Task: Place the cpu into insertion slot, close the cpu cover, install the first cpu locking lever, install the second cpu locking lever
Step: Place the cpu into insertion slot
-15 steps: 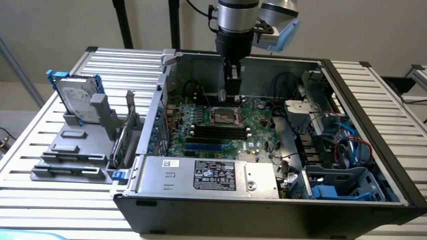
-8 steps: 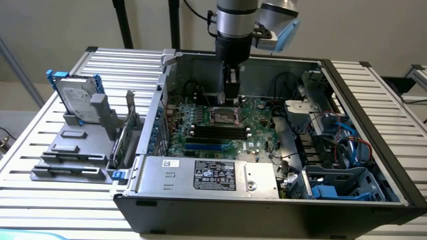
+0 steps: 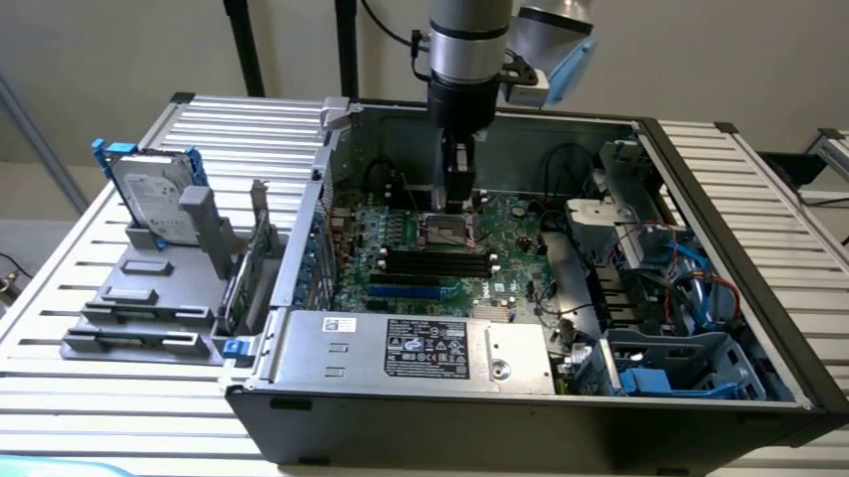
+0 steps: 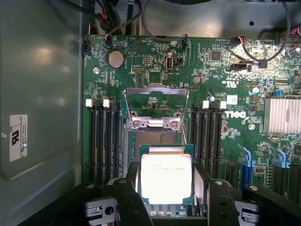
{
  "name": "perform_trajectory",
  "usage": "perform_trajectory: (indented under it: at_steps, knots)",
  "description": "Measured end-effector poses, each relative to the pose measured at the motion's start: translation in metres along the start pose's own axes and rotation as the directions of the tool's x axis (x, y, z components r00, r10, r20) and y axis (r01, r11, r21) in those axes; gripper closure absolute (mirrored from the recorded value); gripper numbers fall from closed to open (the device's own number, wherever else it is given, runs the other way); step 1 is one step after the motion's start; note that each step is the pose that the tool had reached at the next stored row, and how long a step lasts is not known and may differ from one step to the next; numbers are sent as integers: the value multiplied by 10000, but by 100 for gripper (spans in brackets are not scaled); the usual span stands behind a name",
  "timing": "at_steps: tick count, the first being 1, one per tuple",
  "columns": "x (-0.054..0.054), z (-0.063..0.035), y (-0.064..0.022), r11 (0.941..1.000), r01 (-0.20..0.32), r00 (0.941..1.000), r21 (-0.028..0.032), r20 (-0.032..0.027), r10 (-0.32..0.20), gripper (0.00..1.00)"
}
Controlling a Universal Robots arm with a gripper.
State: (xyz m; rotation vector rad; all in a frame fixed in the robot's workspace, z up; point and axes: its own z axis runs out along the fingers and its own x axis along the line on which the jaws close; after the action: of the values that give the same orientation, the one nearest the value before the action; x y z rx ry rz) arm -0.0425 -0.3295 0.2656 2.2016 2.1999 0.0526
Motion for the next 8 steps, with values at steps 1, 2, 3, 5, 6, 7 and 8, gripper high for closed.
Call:
perform_trajectory:
  at_steps: [1, 2, 3, 5, 6, 7, 8]
  knots:
    - [0, 11, -1, 10000, -1, 10000, 0, -25, 1, 45]
    - [-1, 25, -1, 10000, -2, 10000, 0, -48, 2, 45]
    - [-2, 37, -2, 10000, -4, 10000, 0, -66, 4, 45]
    - [-2, 67, -3, 10000, -6, 10000, -1, -91, 6, 45]
    - [-3, 82, -3, 10000, -11, 10000, -1, -98, 11, 45]
    - [-3, 99, -4, 10000, -19, 10000, 0, -98, 19, 45]
    - [-3, 116, -4, 10000, -31, 9999, 1, -97, 32, 45]
